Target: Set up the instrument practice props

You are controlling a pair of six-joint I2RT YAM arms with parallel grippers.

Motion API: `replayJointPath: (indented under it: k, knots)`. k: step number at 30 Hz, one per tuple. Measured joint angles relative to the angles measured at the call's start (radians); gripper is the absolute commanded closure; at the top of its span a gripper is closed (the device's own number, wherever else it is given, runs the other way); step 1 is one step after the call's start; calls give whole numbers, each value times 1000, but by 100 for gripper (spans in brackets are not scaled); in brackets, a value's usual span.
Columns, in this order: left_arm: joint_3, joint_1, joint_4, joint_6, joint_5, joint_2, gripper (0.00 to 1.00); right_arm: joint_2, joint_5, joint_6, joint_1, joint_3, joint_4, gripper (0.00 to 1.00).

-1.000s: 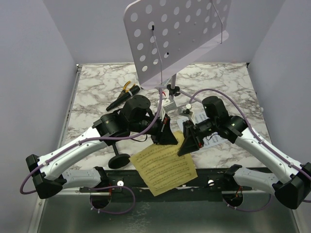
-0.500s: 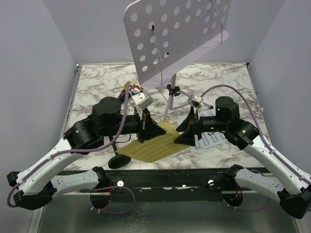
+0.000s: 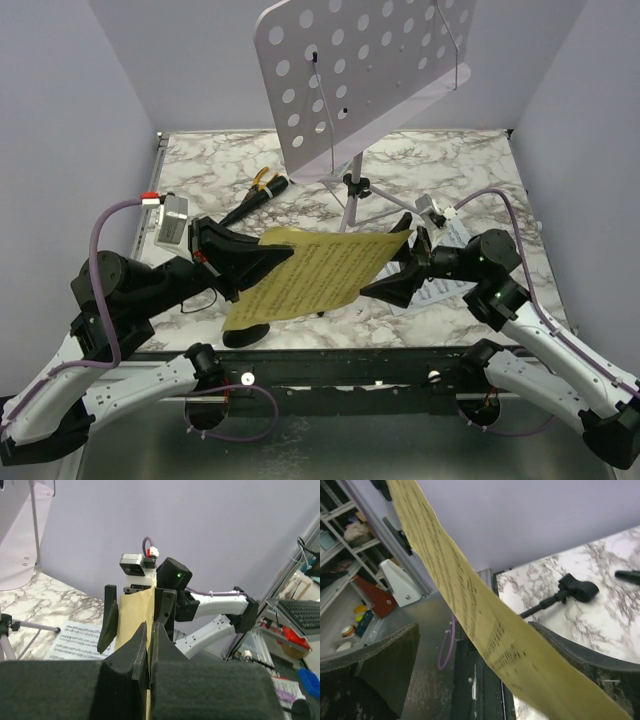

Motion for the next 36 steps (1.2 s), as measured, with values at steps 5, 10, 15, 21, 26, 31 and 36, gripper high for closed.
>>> replayJointPath:
  k: [5, 10, 15, 21, 26, 31, 36]
  knots:
    - [-124, 0, 146, -65, -64, -37, 100, 34, -48, 138, 0, -71, 291, 7]
    - [-214, 0, 267, -122, -123, -63, 100, 49, -55, 225, 0, -109, 465, 12]
    - [-241, 0, 349, -158, -153, -72, 100, 39, -41, 280, 0, -145, 568, 15]
    - [-241, 0, 385, -173, -162, -79, 100, -6, 23, 326, 0, -235, 629, 21]
    - [-242, 0, 397, -183, -168, -89, 100, 1, 71, 392, 0, -280, 713, 42]
    - [-249, 0, 396, -185, -169, -92, 100, 26, 81, 459, 0, -280, 807, 90]
    - [-266, 0, 373, -185, -184, -104, 84, 2, 122, 478, 2, -280, 801, 100]
